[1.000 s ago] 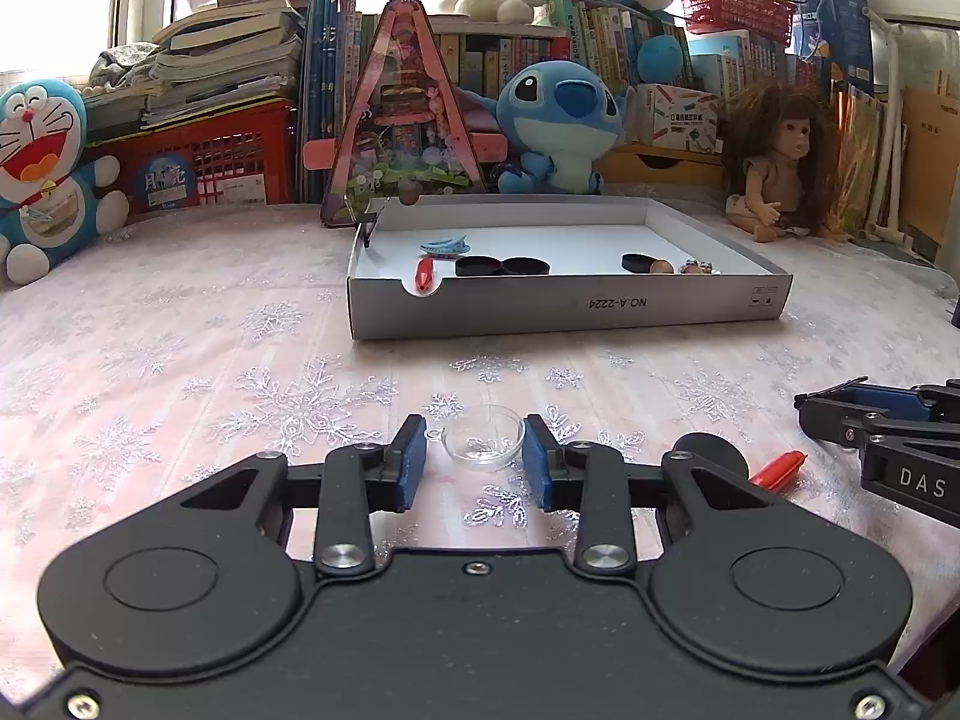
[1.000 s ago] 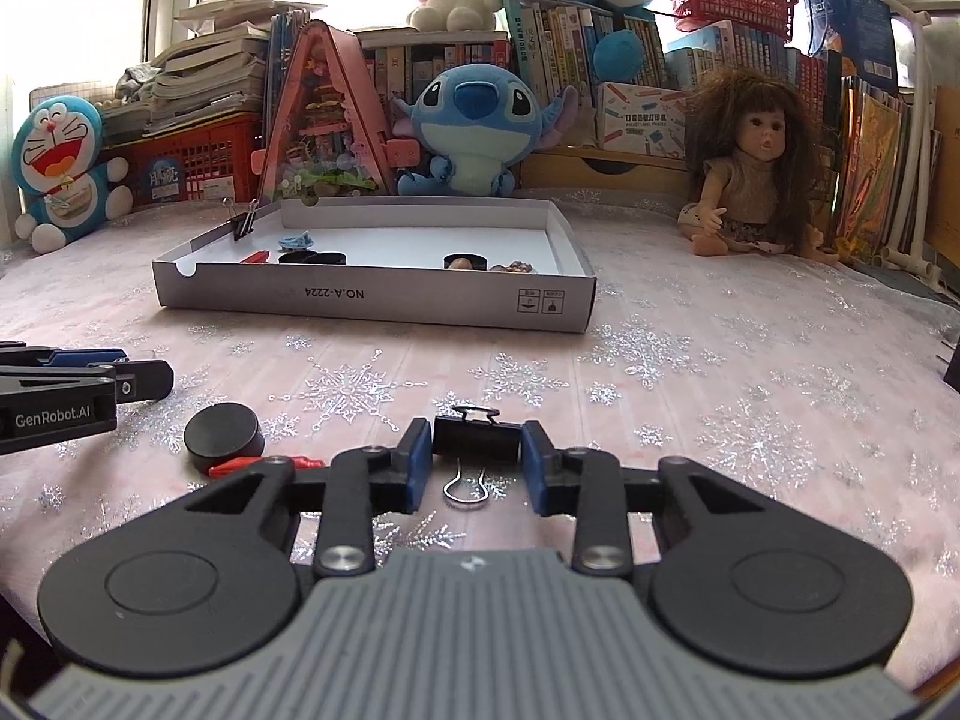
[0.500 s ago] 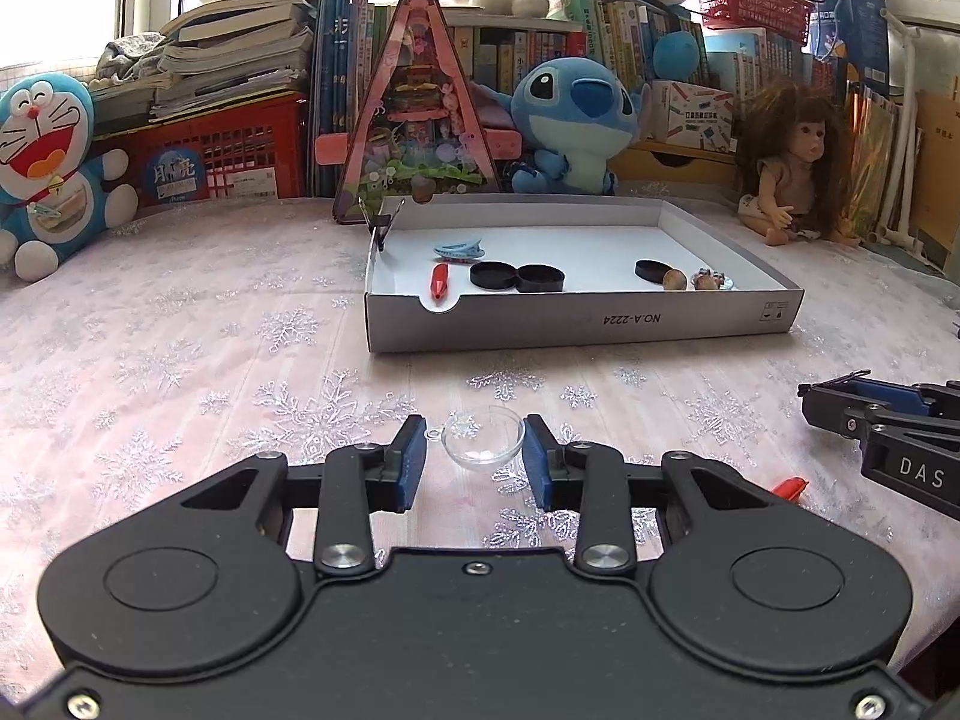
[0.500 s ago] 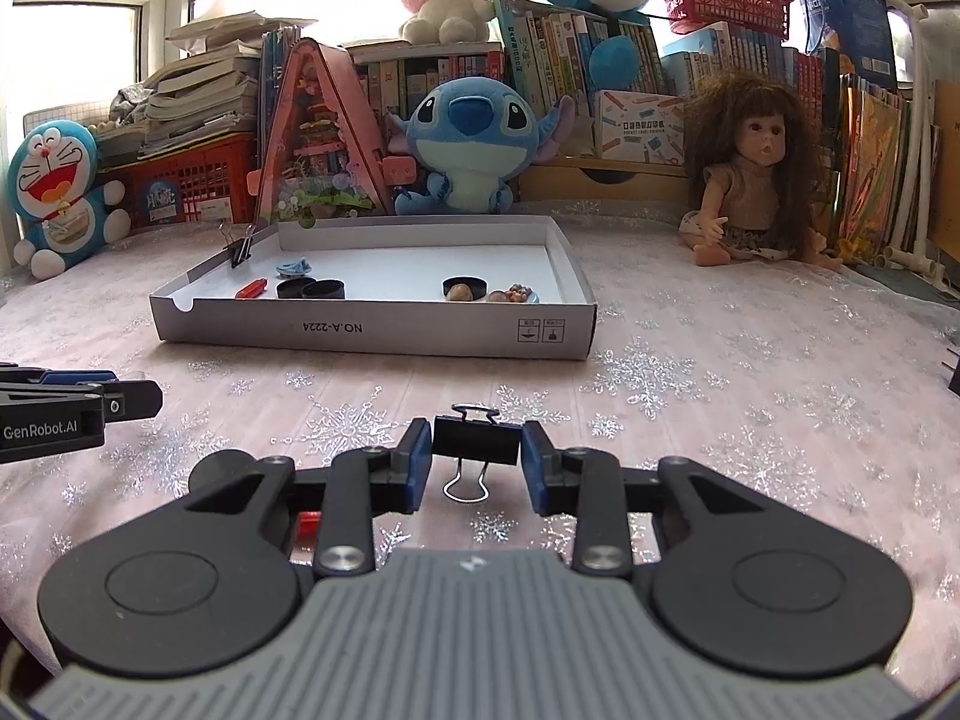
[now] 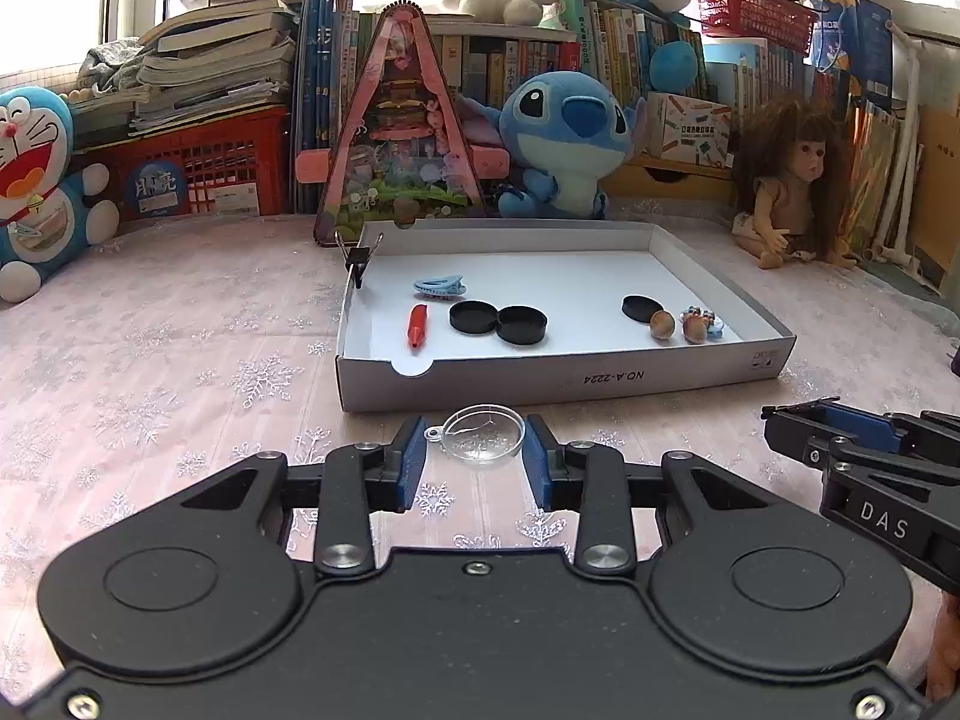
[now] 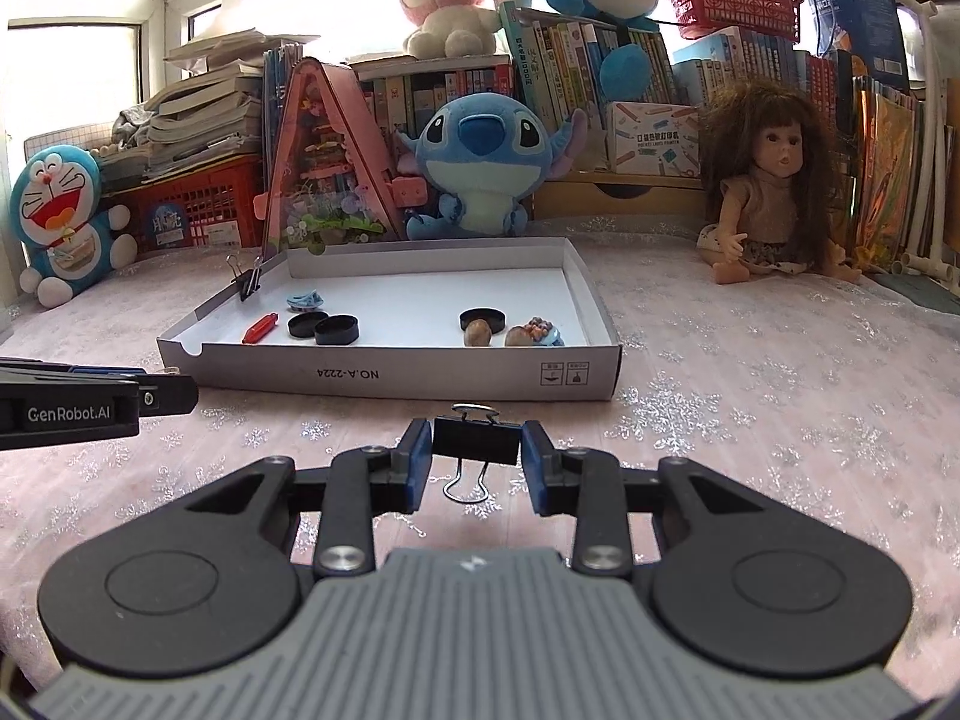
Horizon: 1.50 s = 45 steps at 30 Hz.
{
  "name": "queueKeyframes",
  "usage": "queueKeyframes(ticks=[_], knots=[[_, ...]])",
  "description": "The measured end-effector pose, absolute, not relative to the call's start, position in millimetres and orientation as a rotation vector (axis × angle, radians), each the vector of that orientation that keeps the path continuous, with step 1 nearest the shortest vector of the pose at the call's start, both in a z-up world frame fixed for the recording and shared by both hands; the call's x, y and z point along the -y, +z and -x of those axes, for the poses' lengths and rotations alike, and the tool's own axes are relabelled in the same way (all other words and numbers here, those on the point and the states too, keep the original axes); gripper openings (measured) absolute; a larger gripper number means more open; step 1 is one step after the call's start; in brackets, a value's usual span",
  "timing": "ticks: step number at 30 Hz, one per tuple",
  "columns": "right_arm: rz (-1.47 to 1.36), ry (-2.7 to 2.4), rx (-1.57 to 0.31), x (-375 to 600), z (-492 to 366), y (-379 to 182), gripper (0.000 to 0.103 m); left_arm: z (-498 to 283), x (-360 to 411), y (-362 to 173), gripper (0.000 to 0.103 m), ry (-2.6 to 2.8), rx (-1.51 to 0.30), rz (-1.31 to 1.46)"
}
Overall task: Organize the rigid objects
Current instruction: 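Grasp the clear cup with the left tool while the right tool grasps the black binder clip, then carry the cup over the tray with the left tool while the right tool carries the binder clip there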
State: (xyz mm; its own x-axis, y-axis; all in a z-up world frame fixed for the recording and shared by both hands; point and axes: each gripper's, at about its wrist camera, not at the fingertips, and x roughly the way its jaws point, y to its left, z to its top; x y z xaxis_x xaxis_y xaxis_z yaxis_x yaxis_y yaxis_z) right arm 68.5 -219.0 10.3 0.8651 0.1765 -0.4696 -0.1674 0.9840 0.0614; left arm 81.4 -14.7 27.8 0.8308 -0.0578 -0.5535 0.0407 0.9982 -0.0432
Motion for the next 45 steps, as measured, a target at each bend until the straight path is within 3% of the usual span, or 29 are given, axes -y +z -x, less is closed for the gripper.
queueKeyframes(ticks=[45], knots=[[-0.113,0.197,-0.529,232.3,-159.6,36.5,0.037,-194.8,1.5,59.6,0.032,-0.144,-0.606,0.110]])
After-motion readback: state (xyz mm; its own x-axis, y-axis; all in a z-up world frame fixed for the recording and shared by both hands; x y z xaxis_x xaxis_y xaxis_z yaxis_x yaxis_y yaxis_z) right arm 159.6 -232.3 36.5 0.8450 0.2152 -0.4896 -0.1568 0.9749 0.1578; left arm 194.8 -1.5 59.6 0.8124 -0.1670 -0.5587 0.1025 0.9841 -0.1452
